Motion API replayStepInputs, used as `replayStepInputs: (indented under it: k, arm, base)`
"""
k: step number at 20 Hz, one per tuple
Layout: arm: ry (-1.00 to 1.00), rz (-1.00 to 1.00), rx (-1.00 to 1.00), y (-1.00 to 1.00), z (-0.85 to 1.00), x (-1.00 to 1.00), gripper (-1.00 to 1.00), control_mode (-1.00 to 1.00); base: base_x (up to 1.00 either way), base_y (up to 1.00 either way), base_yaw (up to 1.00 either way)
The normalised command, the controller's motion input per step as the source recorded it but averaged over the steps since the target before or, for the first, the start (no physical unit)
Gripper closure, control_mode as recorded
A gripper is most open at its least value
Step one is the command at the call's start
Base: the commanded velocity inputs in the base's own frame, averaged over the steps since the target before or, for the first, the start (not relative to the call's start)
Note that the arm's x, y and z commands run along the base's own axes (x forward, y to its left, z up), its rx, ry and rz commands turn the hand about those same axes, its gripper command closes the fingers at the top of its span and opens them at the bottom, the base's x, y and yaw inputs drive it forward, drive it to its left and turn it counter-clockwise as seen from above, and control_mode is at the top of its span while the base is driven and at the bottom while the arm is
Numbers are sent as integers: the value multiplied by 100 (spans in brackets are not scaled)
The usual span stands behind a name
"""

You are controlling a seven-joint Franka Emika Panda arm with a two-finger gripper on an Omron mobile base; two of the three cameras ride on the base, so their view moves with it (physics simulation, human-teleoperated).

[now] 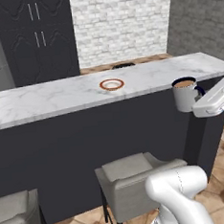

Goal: Pick the cup of tea, navigate to the dining table, and place it on the saucer.

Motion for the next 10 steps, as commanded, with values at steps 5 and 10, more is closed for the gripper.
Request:
replayStepInputs:
  k: [5, 10]
  arm:
    - [0, 0, 0, 0, 0, 0, 100, 100]
    - [10, 7, 0, -2, 0, 40, 100, -100]
  base:
    - [0, 0, 0]
    - [20, 0, 2]
